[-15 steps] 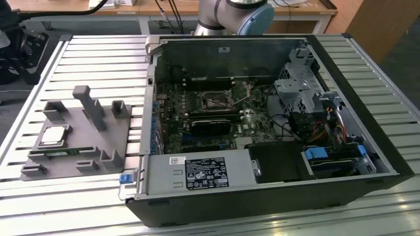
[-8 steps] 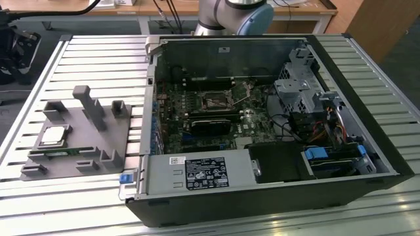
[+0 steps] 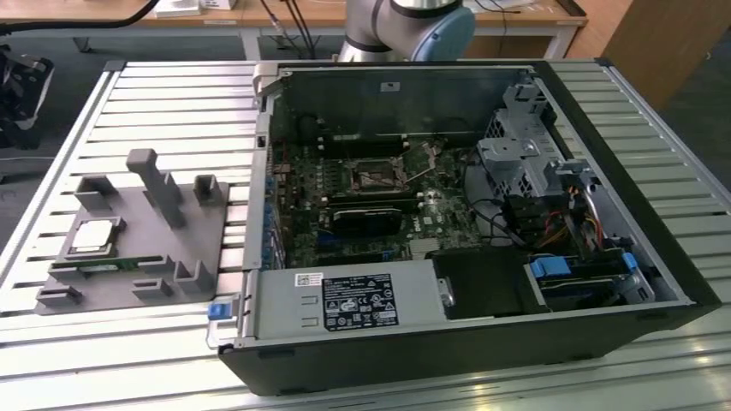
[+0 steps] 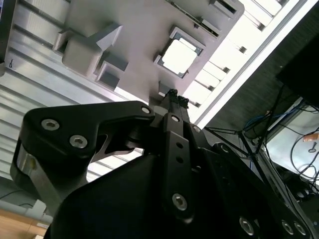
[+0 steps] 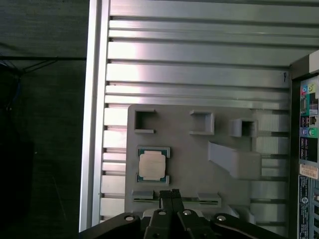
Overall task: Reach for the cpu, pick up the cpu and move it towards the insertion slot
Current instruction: 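Pick up the cpu and move it towards the insertion slot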
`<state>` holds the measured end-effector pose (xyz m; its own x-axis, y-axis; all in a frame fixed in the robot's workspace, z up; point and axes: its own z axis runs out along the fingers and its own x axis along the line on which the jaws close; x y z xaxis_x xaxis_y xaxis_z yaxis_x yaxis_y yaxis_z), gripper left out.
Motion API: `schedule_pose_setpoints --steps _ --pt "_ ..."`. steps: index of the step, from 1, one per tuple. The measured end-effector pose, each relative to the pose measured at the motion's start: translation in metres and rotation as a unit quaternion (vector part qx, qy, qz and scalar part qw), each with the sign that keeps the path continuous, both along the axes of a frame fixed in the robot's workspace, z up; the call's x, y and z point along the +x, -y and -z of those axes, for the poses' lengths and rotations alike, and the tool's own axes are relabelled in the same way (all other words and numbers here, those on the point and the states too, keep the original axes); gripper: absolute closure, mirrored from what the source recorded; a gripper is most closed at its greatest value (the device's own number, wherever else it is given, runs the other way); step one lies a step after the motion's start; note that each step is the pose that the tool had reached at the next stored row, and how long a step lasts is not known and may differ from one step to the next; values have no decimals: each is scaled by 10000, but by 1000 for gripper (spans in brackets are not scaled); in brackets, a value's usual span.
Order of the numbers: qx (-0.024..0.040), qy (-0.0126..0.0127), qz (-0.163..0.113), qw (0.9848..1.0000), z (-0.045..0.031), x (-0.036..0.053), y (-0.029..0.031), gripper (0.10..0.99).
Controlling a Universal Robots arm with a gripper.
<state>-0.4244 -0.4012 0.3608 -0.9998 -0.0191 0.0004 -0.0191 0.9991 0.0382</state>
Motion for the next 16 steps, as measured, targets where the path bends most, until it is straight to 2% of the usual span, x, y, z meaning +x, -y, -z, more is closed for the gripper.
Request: schedule_pose_setpoints --steps 8,16 --pt "0 0 0 10000 22 -94 0 980" --pt "-2 -2 0 10000 125 -125 6 980"
